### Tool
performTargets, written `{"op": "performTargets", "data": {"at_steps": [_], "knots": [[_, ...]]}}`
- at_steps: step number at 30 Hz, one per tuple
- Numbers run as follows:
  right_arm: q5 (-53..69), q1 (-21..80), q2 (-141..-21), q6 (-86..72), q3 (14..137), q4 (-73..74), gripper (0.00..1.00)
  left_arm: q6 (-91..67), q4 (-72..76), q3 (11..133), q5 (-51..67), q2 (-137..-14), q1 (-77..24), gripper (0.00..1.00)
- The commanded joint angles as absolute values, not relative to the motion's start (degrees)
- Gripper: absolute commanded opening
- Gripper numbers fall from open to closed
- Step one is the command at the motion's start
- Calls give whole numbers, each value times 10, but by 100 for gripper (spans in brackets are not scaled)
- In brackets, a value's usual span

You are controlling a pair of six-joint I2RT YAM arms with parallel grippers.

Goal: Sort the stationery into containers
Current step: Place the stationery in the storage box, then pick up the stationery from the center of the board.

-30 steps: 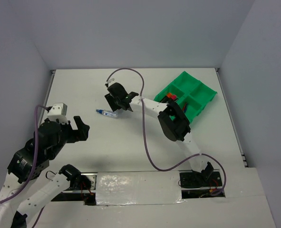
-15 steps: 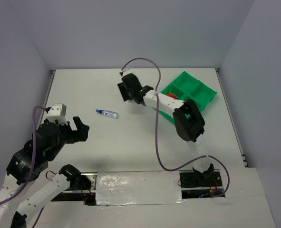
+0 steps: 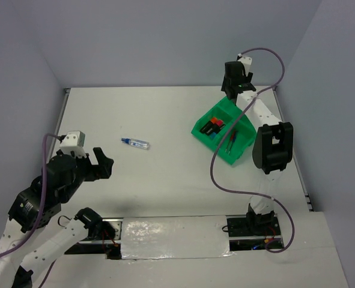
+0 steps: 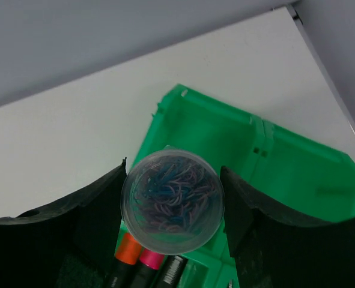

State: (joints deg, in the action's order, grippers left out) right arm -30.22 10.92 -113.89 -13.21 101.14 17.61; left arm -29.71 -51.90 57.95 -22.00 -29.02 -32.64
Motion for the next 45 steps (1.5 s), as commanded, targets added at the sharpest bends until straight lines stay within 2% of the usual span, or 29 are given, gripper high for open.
{"op": "performTargets", "data": {"at_steps": [1,5,11,16,17,25,26,29,31,34,36,40,45], "knots": [[-295,101,-1132,-154,997,177,19,-287,-502,584,-230,-300,-331,99],[-279,87,-1154,-159,1005,191,26,-292,-497,581,-237,-309,-331,99],[-286,83,-1155,-165,982,180,58,-301,-500,579,-250,-331,-331,99],[-280,79,-1156,-164,991,190,72,-308,-503,579,-258,-337,-331,99],[-273,79,-1154,-163,992,190,81,-308,-502,578,-259,-335,-331,99],[-251,82,-1141,-168,1005,216,92,-313,-502,577,-263,-332,-331,99],[-222,89,-1126,-164,992,210,96,-315,-499,576,-266,-332,-331,99],[-150,123,-1093,-144,948,172,96,-320,-488,565,-277,-327,-331,99],[-47,149,-1056,-112,919,121,96,-333,-499,570,-290,-334,-331,99],[51,231,-1037,-53,896,99,96,-358,-519,573,-328,-335,-331,99],[57,301,-1056,-10,909,114,96,-369,-526,572,-344,-327,-331,99],[157,383,-1146,69,979,177,97,-381,-530,570,-358,-312,-331,99],[128,461,-1265,168,1124,278,96,-381,-520,561,-359,-298,-331,99]]}}
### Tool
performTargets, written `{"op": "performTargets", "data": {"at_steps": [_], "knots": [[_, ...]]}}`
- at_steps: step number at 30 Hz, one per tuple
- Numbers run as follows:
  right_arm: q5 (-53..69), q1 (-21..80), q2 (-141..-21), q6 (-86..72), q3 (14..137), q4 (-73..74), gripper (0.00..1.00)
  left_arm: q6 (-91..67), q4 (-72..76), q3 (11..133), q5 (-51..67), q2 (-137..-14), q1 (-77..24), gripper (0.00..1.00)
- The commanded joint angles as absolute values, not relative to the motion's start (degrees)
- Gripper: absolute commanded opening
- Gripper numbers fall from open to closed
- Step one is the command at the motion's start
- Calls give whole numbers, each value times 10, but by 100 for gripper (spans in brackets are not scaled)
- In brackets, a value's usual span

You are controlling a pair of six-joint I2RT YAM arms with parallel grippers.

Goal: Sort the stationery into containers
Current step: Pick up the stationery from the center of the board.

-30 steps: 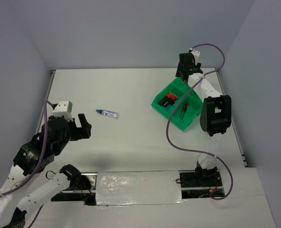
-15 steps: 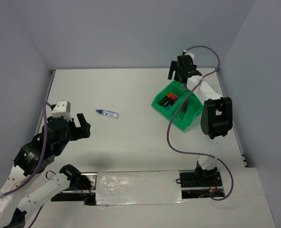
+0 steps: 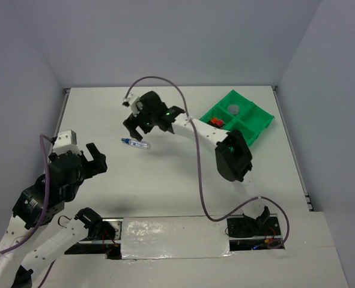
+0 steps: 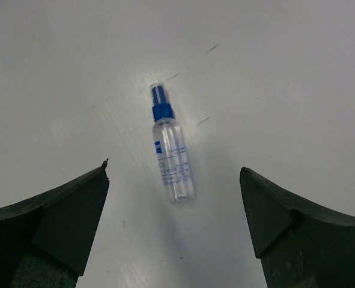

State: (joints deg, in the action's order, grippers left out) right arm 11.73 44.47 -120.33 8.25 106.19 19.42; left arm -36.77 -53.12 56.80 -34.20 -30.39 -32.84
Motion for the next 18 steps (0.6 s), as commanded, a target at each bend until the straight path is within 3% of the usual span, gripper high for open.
{"op": "performTargets", "data": {"at_steps": [1,8,10,11,16,18], "knots": [[121,467,-1301,177,1165,291,97,-382,-519,560,-359,-298,-331,99],[72,487,-1424,200,1297,351,94,-378,-510,554,-351,-287,-331,99],[75,488,-1438,202,1310,361,83,-376,-509,554,-349,-285,-331,99],[73,492,-1442,209,1307,364,72,-376,-507,553,-349,-284,-331,99],[116,499,-1435,228,1267,390,54,-374,-505,552,-345,-284,-331,99],[120,498,-1420,228,1239,384,25,-373,-505,552,-345,-283,-331,99]]}}
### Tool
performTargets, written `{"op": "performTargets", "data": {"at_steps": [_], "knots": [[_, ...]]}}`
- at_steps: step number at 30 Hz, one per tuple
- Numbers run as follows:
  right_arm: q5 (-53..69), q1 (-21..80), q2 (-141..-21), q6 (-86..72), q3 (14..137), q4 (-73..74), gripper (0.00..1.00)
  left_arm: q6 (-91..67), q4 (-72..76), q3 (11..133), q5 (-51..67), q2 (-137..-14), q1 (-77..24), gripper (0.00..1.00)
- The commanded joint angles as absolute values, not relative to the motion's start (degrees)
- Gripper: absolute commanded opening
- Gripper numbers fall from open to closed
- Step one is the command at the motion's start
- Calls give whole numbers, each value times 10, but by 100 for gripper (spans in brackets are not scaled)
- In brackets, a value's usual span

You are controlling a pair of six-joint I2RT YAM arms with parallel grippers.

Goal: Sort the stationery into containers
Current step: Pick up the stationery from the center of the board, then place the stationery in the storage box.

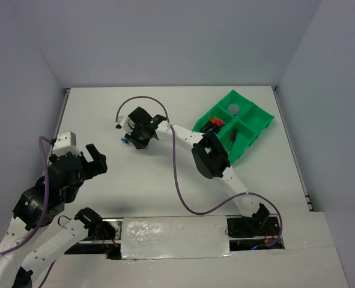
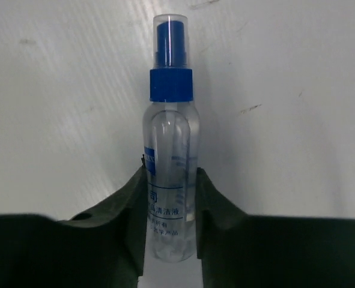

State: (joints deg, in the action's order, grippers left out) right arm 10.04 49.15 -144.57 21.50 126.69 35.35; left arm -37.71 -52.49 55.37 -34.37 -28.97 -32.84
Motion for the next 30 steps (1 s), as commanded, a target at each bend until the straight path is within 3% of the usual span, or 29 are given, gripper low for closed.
{"op": "performTargets", "data": {"at_steps": [1,2,5,8,9,11,12,13,16,17,18,21,30], "knots": [[116,498,-1411,217,1223,360,10,-373,-505,552,-345,-283,-331,99],[109,498,-1396,207,1203,334,0,-373,-505,552,-345,-283,-331,99],[129,482,-1269,129,1012,155,0,-371,-502,550,-343,-280,-331,99],[292,440,-1098,29,888,-56,0,-370,-499,549,-342,-278,-331,99],[283,406,-1017,-49,802,-181,0,-369,-498,548,-339,-276,-331,99],[210,366,-954,-110,720,-248,0,-369,-498,548,-339,-275,-331,99],[143,340,-929,-135,715,-222,0,-369,-498,548,-338,-273,-331,99],[-40,332,-904,-136,720,-185,0,-369,-497,547,-338,-272,-331,99],[-341,286,-925,-147,793,-8,0,-367,-496,546,-337,-265,-331,99],[-368,260,-938,-159,840,43,0,-367,-494,545,-336,-264,-331,99],[-374,232,-952,-190,861,137,0,-367,-494,545,-335,-260,-331,99],[-337,114,-997,-221,905,218,0,-365,-491,544,-332,-258,-331,99],[-285,-23,-1055,-231,884,221,0,-360,-487,542,-327,-256,-336,99]]}}
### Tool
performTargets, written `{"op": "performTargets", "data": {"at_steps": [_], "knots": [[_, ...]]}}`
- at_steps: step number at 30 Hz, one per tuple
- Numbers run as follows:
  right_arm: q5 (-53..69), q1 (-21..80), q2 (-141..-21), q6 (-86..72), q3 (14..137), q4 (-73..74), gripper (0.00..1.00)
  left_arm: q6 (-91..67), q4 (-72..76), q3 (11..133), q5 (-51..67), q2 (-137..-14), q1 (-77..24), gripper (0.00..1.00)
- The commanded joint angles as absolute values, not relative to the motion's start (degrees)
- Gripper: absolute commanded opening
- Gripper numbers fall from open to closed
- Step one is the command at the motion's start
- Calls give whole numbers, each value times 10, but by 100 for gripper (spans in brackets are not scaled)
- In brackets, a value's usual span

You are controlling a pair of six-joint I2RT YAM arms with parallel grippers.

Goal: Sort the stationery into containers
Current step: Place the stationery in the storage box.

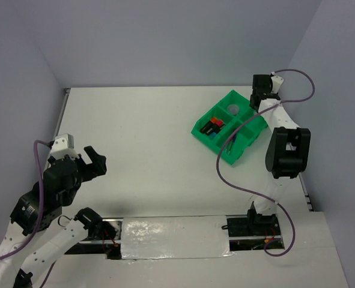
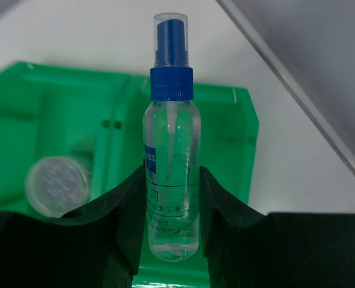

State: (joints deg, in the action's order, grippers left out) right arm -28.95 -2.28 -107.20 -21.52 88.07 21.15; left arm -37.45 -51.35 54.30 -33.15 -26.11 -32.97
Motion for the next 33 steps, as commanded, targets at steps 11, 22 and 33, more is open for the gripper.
{"op": "performTargets", "data": {"at_steps": [11,22,33], "knots": [[-280,-37,-1077,-228,846,222,6,-361,-486,541,-328,-243,-345,99],[-276,-36,-1068,-248,831,234,53,-364,-487,540,-330,-236,-353,99],[-254,-22,-1006,-247,825,252,98,-368,-489,540,-336,-231,-357,99]]}}
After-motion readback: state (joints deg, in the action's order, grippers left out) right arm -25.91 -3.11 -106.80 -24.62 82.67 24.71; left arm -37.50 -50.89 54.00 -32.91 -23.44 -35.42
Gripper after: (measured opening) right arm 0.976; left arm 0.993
